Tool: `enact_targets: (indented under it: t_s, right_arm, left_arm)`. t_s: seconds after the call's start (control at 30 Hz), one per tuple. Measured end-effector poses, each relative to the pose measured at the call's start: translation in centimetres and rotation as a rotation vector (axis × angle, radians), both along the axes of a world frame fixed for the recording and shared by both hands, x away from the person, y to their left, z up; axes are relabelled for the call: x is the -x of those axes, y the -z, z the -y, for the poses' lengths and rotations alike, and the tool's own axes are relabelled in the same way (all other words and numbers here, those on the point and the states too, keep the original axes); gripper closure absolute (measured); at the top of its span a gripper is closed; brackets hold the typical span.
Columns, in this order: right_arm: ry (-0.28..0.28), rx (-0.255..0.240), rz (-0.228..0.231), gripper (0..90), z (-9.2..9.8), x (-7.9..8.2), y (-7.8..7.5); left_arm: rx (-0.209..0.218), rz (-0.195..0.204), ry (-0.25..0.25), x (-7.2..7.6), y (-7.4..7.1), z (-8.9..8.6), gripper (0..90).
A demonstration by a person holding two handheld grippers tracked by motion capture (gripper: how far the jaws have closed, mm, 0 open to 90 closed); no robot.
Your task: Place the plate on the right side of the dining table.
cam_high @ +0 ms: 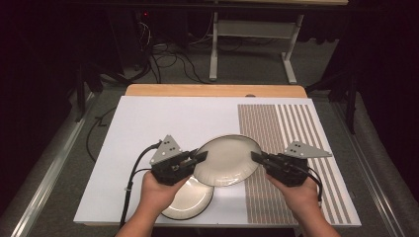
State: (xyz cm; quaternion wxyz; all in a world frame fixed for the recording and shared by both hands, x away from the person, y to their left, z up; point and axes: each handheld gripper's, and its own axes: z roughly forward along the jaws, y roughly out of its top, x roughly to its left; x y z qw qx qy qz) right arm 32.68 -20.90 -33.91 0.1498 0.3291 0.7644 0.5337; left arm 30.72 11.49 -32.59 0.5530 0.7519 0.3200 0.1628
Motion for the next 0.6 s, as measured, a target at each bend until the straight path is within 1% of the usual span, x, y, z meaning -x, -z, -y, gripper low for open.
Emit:
enact_targets:
  t_s: [0.13,0.37,0.5,0.6]
  right_arm:
    - [0.038,-0.006,-0.003,85.6,2.2,0.2,0.1]
    - [0.089,0.004,0.002,85.5,5.1,0.6,0.1]
    - [0.116,0.008,0.003,85.5,6.6,0.8,0.3]
    - [0.137,-0.001,-0.001,85.7,7.7,1.0,0.5]
  left_arm:
    - [-0.003,-0.007,0.028,-0.8,0.0,2.1,79.7]
    - [-0.011,-0.026,0.062,-1.9,0.2,5.2,79.6]
    - [-0.014,-0.045,0.078,-2.5,0.5,6.7,79.3]
    - [-0.016,-0.065,0.096,-3.0,0.8,7.9,79.1]
